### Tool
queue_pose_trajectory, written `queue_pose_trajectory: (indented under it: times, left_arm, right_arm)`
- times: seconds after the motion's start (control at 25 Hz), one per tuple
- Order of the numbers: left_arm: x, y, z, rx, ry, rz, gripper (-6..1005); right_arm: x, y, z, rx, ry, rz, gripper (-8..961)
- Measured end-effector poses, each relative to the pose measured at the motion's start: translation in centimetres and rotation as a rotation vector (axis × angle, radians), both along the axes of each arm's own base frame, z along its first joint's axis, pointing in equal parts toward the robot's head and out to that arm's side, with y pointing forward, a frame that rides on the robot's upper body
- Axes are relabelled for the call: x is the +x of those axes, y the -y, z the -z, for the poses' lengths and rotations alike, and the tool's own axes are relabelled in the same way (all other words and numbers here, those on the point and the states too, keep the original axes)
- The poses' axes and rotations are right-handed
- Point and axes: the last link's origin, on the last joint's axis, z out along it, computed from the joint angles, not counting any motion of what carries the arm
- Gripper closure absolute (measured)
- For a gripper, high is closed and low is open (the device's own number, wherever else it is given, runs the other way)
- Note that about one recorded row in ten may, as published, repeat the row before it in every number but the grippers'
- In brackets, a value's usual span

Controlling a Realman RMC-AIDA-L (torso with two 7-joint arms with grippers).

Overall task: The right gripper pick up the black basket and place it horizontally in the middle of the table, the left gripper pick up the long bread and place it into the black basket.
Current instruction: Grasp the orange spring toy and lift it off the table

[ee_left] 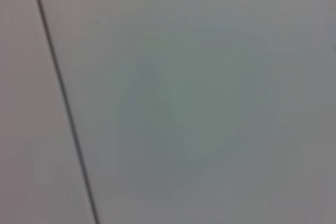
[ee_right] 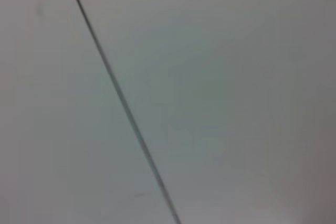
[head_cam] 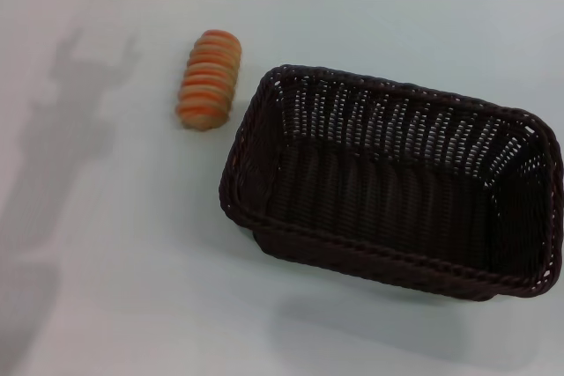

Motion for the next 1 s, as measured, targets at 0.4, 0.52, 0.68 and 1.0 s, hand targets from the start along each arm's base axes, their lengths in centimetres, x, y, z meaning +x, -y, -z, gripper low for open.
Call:
queue_pose_trajectory:
  times: [0.4, 0.52, 0.68, 1.0]
  left_arm:
    - [3.5, -3.1, -1.4, -0.131, -0.027, -0.006, 143]
    - [4.4, -3.6, -1.7, -0.131, -0.029, 0.007, 143]
    - [5.2, -4.3, -1.3, -0.169, -0.032, -0.012, 143]
    - [7.9, -5.6, -0.9, -0.253, -0.053, -0.081, 144]
  right_arm:
    - [0.4, 1.4, 2.6, -0.108, 0.331, -0.212, 378]
    - [0.7, 2.5, 3.2, -0.184, 0.496, -0.201, 377]
    - [1.0, 3.4, 3.1, -0.2, 0.561, -0.179, 377]
    - [1.2, 4.2, 1.7, -0.196, 0.669, -0.119, 376]
